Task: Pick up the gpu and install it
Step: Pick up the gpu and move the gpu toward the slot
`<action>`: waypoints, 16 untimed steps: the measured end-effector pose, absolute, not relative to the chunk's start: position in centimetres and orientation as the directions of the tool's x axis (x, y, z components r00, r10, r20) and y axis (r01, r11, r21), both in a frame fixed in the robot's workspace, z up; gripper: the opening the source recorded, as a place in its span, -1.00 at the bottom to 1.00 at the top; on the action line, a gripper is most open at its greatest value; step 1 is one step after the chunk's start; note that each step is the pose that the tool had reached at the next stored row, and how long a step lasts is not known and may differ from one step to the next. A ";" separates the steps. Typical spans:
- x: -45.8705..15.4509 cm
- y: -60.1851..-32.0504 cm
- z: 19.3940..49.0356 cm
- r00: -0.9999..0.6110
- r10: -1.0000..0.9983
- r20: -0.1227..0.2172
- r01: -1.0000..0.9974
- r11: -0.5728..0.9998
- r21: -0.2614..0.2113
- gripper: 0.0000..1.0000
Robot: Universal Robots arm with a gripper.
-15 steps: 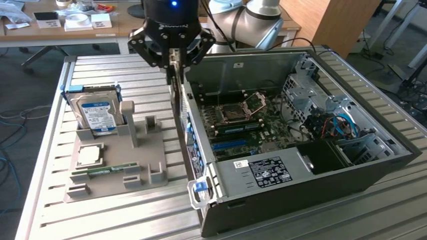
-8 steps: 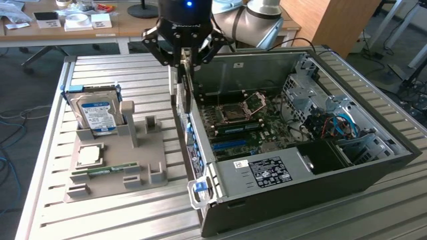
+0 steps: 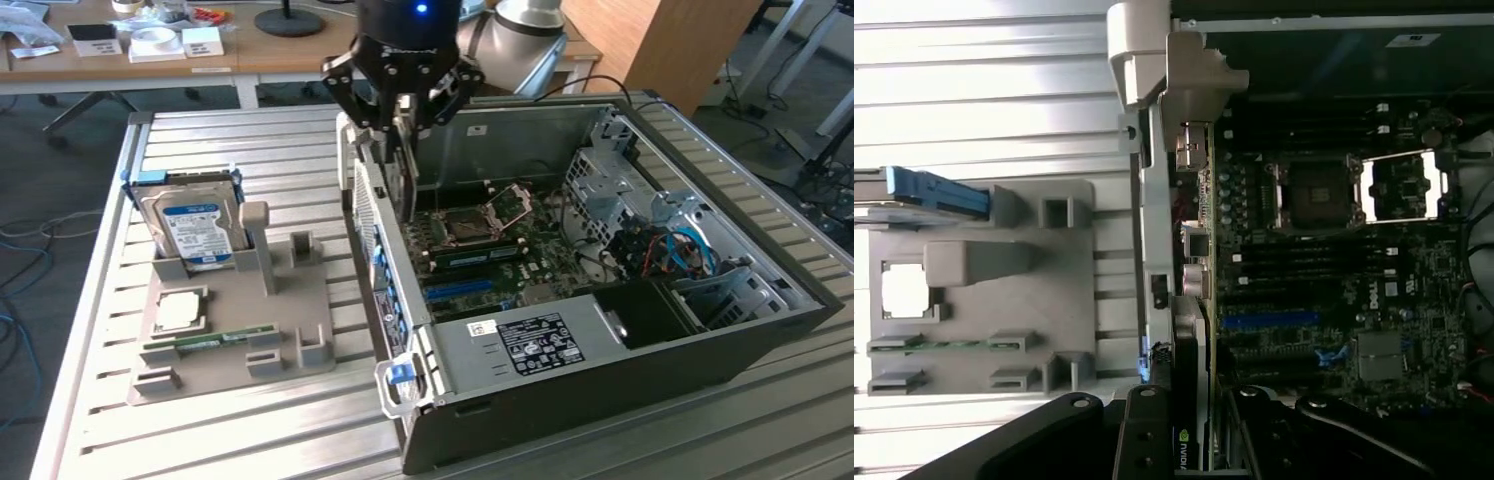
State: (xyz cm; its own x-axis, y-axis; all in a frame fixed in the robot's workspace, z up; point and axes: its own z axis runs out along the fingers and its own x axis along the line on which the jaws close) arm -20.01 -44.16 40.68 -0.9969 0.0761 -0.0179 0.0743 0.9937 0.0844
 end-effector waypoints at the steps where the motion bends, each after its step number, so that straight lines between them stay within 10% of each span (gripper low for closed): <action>1: -19.6 -44.2 40.7 -0.997 0.076 -0.018 0.074 0.994 0.085 -0.47; 16: -12.9 -44.2 40.7 -0.997 0.075 -0.017 0.074 0.993 0.091 -0.47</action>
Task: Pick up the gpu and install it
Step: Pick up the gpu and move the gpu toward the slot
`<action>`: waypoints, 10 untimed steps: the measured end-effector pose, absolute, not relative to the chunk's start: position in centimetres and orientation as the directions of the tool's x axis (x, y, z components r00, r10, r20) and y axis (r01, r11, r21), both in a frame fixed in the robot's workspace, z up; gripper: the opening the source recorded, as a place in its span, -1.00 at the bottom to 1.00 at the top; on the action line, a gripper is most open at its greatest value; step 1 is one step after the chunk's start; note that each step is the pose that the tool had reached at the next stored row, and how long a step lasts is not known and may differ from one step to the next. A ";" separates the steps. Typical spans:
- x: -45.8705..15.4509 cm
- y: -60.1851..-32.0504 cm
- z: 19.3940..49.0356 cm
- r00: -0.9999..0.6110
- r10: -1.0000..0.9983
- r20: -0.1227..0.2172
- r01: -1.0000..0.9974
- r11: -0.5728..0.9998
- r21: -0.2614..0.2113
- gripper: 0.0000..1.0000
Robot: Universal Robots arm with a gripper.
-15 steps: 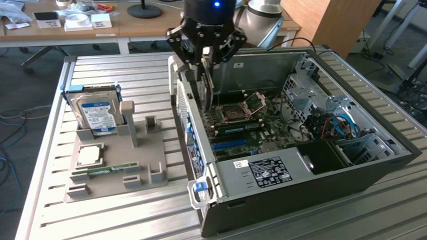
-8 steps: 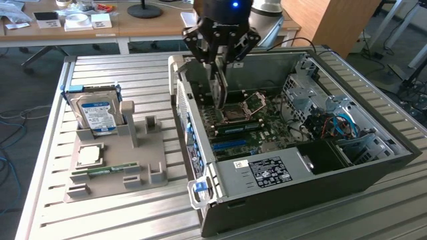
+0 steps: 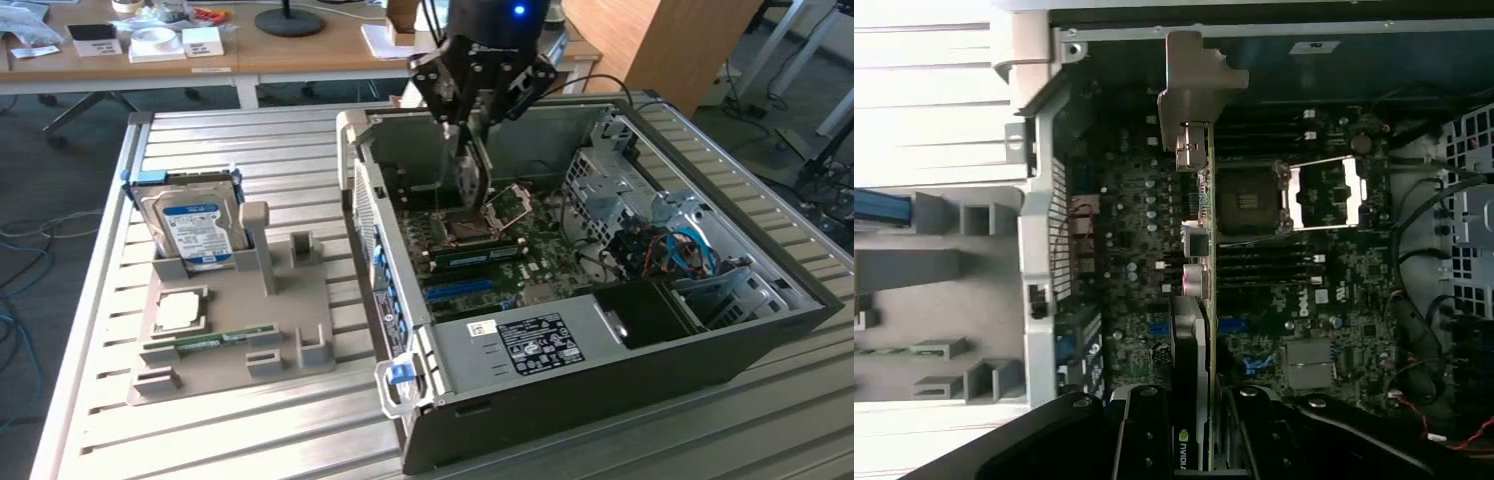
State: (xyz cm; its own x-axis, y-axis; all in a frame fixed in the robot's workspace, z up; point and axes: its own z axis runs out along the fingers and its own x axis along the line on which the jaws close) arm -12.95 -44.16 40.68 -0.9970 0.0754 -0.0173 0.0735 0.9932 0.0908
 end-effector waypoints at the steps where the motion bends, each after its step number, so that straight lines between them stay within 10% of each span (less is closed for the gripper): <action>1: -12.5 -44.2 40.7 -0.997 0.075 -0.017 0.074 0.993 0.091 -0.47; 10: -8.5 -44.2 40.7 -0.997 0.075 -0.017 0.073 0.993 0.094 -0.47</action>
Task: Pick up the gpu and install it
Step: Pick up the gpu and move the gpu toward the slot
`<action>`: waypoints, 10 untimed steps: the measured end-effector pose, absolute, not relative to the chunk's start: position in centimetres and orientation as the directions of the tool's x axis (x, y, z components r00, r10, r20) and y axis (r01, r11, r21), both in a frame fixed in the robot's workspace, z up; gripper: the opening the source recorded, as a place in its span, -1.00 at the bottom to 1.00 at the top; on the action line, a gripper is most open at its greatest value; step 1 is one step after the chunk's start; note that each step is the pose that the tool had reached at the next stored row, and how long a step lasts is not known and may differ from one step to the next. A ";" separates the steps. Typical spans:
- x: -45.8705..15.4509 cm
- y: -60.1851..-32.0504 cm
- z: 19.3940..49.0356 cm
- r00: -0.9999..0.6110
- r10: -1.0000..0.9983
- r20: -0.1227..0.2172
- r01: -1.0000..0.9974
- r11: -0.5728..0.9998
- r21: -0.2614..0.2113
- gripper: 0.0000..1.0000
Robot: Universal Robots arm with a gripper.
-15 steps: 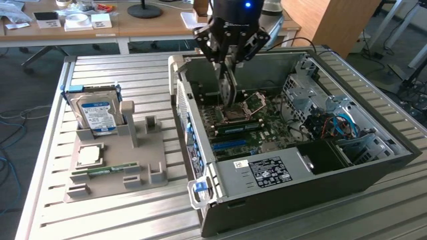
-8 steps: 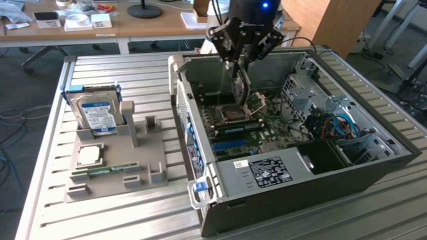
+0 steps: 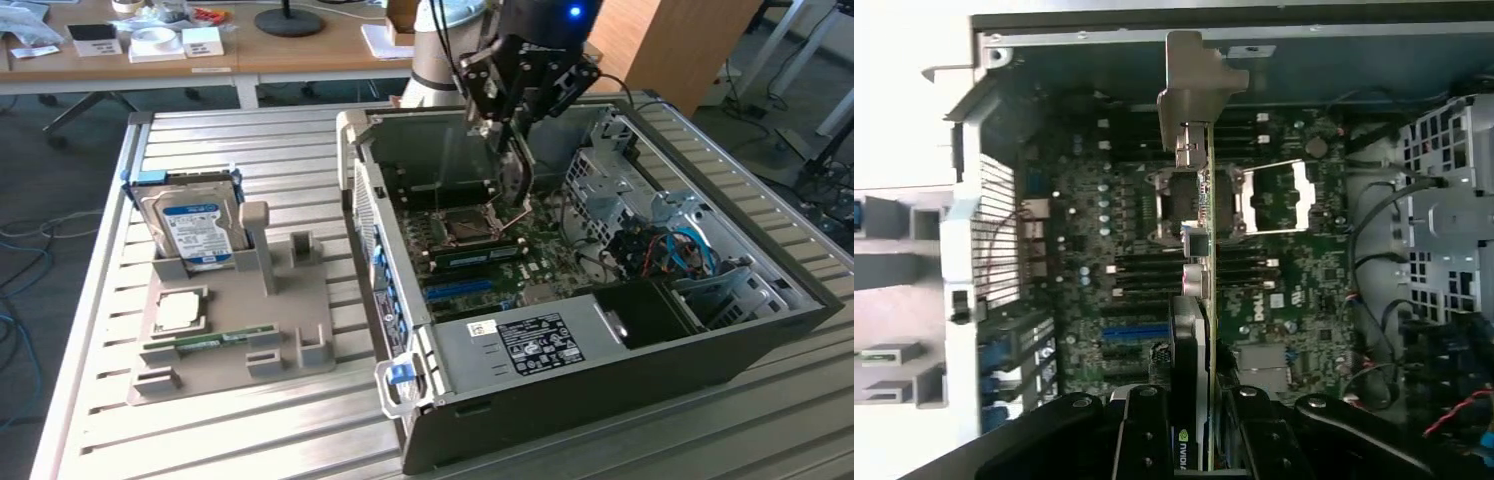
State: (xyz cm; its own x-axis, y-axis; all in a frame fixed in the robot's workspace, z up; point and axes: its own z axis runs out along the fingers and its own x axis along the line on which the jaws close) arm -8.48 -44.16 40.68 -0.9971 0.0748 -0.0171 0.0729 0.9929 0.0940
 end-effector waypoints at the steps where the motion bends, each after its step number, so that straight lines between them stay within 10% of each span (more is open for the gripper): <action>1: -8.0 -44.2 40.7 -0.997 0.075 -0.017 0.073 0.993 0.094 -0.47; 10: -4.0 -44.2 40.7 -0.997 0.074 -0.017 0.072 0.993 0.096 -0.47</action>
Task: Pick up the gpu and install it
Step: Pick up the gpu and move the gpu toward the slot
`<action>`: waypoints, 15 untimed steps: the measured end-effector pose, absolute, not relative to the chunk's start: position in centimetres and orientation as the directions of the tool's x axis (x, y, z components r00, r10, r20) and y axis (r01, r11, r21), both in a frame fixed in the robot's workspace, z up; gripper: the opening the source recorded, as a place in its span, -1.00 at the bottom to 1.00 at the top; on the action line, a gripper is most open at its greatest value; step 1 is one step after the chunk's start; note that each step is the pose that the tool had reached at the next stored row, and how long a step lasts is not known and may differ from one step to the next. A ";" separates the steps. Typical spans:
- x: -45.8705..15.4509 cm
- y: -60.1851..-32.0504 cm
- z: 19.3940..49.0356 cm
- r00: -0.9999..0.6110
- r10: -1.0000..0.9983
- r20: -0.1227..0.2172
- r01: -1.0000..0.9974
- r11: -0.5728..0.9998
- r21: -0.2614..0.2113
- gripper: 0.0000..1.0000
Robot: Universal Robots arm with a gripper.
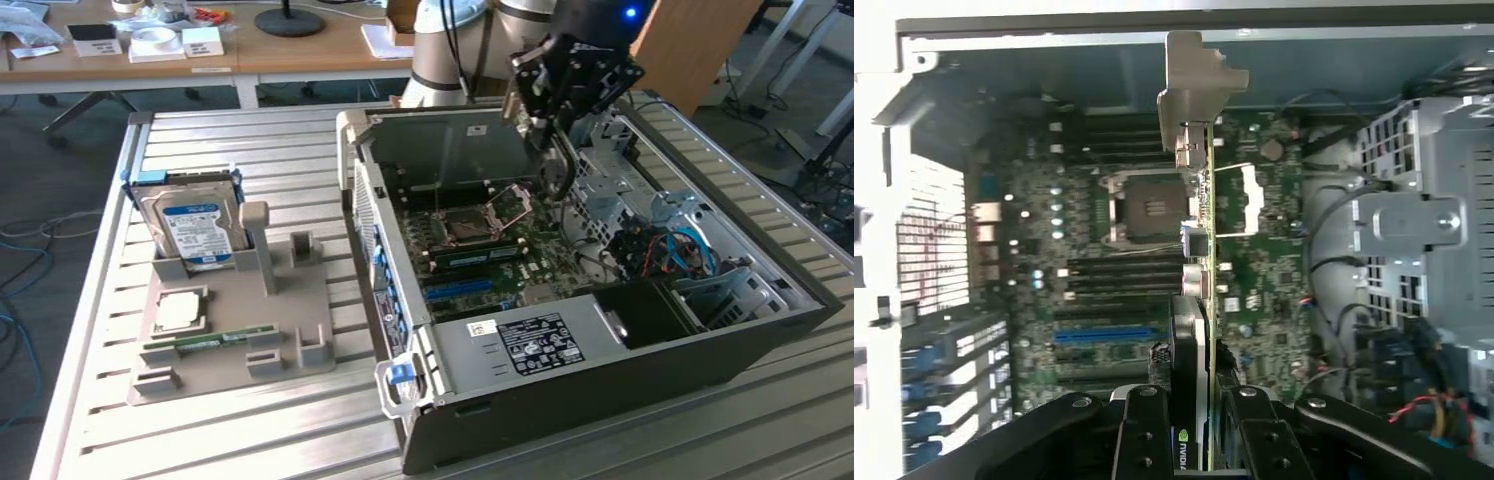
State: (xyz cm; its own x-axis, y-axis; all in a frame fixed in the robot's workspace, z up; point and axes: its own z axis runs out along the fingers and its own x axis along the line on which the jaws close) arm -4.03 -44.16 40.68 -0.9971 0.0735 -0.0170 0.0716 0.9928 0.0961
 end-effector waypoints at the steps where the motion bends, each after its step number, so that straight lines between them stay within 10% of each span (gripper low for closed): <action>1: -3.6 -44.2 40.7 -0.997 0.073 -0.017 0.071 0.993 0.096 -0.47; 15: 2.2 -44.2 40.7 -0.997 0.072 -0.017 0.070 0.993 0.099 -0.47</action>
State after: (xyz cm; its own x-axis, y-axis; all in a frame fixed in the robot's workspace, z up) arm 2.24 -44.16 40.68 -0.9973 0.0721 -0.0168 0.0701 0.9926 0.0988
